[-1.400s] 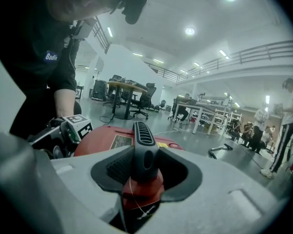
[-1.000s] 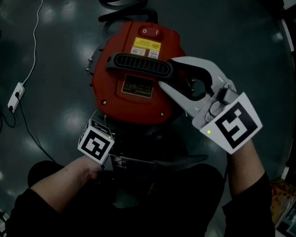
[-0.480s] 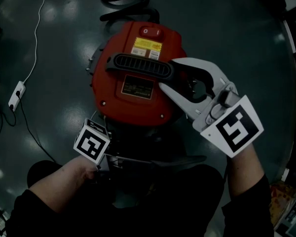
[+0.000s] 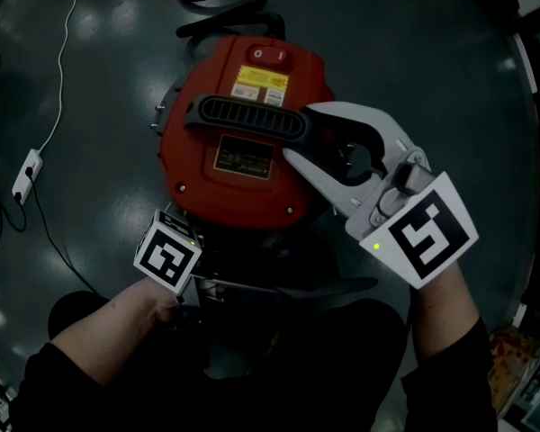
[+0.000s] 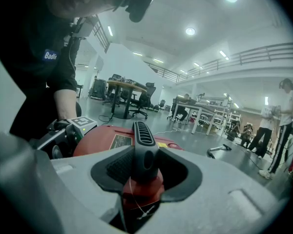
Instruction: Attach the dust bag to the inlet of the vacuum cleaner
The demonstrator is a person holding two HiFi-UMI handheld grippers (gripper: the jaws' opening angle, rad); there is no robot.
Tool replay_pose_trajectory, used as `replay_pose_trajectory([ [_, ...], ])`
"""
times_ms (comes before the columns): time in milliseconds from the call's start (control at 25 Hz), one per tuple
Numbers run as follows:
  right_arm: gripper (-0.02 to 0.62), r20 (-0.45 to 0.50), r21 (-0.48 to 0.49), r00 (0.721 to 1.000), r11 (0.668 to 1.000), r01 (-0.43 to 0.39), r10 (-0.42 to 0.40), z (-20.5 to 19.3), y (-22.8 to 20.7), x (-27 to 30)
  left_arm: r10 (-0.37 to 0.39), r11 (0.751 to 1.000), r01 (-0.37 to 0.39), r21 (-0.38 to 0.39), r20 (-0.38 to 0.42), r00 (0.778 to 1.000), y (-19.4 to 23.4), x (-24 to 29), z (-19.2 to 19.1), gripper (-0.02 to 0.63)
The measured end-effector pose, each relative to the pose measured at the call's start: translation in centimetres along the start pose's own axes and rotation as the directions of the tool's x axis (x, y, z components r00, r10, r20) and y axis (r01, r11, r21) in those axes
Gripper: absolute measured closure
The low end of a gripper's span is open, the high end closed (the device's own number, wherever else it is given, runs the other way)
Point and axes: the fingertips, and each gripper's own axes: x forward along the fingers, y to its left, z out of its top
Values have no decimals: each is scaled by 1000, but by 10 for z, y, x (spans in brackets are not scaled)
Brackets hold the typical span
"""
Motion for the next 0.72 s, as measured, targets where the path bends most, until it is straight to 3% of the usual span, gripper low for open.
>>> replay_pose_trajectory([
  [320,445,3,-3,1000,1000,-3,3,0,0,0,7,1000,-6,30,-35,999,-2,-6,-6,252],
  [720,445,7,11,1000,1000,13,-13,0,-1,-1,50,998,-51,49,13,999,-7,-29,-6,233],
])
